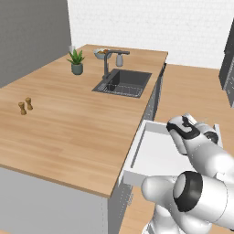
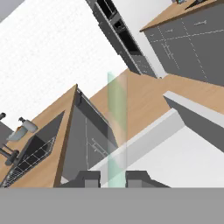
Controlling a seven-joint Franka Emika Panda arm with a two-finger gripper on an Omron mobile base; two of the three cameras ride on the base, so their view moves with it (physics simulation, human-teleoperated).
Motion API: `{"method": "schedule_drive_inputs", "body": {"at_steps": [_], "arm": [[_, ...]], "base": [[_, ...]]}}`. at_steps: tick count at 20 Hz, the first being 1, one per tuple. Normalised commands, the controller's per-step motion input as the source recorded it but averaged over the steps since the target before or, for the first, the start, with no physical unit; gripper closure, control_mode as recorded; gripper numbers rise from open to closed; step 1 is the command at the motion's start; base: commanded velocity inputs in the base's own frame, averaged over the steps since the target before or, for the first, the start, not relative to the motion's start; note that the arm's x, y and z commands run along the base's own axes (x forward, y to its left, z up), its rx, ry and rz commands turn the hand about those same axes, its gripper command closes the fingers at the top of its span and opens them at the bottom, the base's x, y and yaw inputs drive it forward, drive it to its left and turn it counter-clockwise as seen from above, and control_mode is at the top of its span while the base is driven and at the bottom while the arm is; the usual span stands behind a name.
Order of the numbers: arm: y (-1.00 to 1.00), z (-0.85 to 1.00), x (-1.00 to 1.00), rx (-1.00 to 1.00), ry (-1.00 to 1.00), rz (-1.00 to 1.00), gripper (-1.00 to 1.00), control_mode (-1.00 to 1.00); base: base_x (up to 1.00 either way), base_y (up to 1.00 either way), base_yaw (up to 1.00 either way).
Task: Take a straw from the drawer in front and place it inside the glass cup on the dining counter.
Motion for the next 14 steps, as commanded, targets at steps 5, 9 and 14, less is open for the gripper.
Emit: {"method": "schedule_drive_inputs", "body": {"at_steps": [5, 9, 14], "arm": [[0.05, 1.0, 0.0, 0.0, 0.27, -0.01, 1.0, -1.0], [0.02, 1.0, 0.0, 0.0, 0.24, 0.0, 1.0, -1.0], [0.03, 1.0, 0.0, 0.0, 0.25, 0.0, 1.0, -1.0]], "base": [[0.0, 0.0, 0.0], [0.0, 0.0, 0.0], [0.0, 0.0, 0.0]]}}
